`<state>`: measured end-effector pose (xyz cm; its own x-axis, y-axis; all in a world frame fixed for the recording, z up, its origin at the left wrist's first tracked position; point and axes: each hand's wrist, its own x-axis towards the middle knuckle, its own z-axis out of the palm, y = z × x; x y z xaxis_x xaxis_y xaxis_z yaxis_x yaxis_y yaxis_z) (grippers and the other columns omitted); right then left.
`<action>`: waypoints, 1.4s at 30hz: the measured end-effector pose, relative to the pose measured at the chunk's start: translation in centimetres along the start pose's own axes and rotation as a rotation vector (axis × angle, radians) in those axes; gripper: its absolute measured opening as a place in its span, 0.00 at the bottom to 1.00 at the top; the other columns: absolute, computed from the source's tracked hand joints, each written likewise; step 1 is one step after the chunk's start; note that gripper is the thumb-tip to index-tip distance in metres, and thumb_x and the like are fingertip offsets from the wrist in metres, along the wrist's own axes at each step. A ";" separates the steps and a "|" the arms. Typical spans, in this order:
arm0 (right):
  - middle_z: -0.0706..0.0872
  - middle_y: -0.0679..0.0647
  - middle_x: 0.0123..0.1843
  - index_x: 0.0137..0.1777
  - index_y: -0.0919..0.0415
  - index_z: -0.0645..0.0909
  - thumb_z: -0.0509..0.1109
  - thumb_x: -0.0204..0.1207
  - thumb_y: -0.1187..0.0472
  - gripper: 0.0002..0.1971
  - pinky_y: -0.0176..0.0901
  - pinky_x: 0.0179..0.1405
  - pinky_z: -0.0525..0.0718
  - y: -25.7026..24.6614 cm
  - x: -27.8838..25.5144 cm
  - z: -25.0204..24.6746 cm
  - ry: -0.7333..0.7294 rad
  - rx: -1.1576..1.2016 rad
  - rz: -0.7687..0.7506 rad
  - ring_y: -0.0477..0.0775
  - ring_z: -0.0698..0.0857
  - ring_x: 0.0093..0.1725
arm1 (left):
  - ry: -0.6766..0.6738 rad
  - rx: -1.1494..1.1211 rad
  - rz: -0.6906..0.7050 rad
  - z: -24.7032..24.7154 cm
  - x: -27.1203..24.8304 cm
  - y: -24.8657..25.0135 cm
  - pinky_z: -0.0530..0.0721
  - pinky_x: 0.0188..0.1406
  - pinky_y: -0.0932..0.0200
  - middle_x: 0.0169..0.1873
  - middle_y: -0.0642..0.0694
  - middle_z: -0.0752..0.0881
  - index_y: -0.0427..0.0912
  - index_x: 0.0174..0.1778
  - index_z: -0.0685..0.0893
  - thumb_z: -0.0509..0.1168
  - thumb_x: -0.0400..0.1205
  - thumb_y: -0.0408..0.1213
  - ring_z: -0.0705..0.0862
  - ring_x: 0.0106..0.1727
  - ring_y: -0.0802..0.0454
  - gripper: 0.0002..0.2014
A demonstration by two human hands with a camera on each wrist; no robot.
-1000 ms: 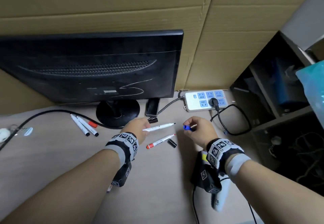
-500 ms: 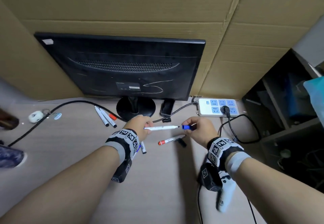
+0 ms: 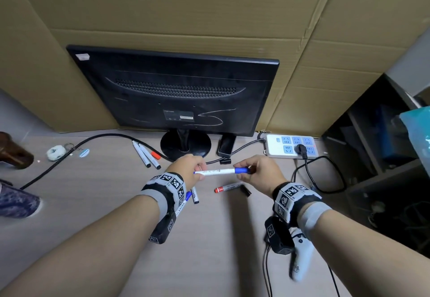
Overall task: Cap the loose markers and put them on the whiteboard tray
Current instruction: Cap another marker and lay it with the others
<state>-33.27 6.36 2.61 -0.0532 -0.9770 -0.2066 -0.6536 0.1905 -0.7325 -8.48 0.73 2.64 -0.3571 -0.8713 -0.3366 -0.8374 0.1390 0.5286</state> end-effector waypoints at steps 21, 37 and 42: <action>0.89 0.52 0.33 0.48 0.59 0.95 0.87 0.70 0.64 0.08 0.29 0.33 0.80 -4.1 -0.5 -0.1 -0.058 0.352 0.090 0.43 0.79 0.28 | -0.096 -0.263 0.142 -2.9 -1.4 0.3 0.77 0.42 0.57 0.38 0.43 0.87 0.53 0.44 0.89 0.67 0.87 0.43 0.82 0.40 0.52 0.08; 0.94 0.57 0.42 0.48 0.58 0.92 0.84 0.74 0.65 0.06 0.35 0.47 0.89 -6.3 0.1 3.2 -0.062 0.312 0.056 0.46 0.87 0.38 | -0.012 -0.302 0.034 -2.7 -2.6 -3.0 0.81 0.47 0.56 0.44 0.49 0.90 0.57 0.42 0.90 0.72 0.79 0.51 0.86 0.46 0.55 0.04; 0.90 0.49 0.44 0.50 0.51 0.89 0.79 0.78 0.61 0.05 0.28 0.31 0.82 -6.0 0.8 6.2 0.004 0.168 0.037 0.47 0.82 0.34 | 0.001 -0.112 -0.122 -2.7 -3.0 -6.3 0.84 0.52 0.54 0.46 0.54 0.87 0.59 0.44 0.86 0.75 0.79 0.49 0.86 0.50 0.52 0.04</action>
<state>-24.74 4.99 2.82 -0.0785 -0.9692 -0.2334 -0.5153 0.2399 -0.8227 -1.05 1.19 2.40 -0.2551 -0.8790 -0.4029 -0.8229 -0.0214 0.5677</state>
